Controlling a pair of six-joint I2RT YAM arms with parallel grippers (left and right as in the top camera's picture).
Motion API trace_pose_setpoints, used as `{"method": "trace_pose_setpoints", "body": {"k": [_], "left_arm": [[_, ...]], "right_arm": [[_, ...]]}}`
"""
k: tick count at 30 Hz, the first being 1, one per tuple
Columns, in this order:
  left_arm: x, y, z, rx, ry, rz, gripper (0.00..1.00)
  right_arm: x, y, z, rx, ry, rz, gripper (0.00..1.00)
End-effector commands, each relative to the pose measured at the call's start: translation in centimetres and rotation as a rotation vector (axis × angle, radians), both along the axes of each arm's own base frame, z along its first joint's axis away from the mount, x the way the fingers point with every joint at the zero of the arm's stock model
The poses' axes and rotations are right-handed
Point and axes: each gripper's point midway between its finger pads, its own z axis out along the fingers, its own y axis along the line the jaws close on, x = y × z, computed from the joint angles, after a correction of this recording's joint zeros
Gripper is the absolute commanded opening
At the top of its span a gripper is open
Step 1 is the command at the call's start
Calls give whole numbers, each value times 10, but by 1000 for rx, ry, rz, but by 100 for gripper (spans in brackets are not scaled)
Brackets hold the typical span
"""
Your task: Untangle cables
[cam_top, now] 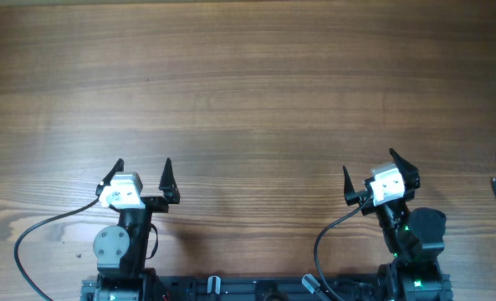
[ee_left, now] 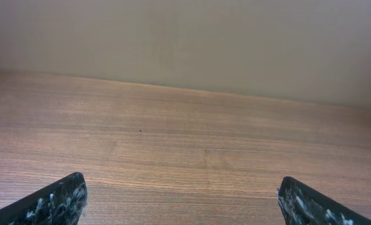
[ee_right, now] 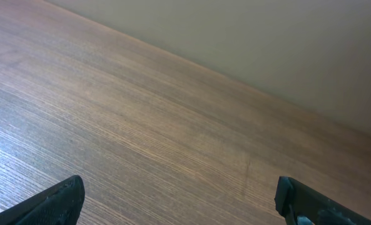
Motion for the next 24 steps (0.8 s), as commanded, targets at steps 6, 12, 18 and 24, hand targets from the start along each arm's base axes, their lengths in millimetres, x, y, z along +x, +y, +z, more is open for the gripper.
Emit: {"method": "trace_pose_setpoints", "body": {"k": [6, 12, 18, 24], "left_arm": [[0, 0, -1, 18, -2, -8, 100], [0, 0, -1, 18, -2, -8, 100], [0, 0, -1, 18, -2, -8, 100], [0, 0, -1, 18, -2, -8, 100]], "right_arm": [[0, -2, -5, -22, 8, -7, 100], [0, -2, -1, -22, -10, -8, 100], [-4, -2, 26, -16, -130, -9, 100], [-8, -2, 41, -13, -194, -10, 100]]}}
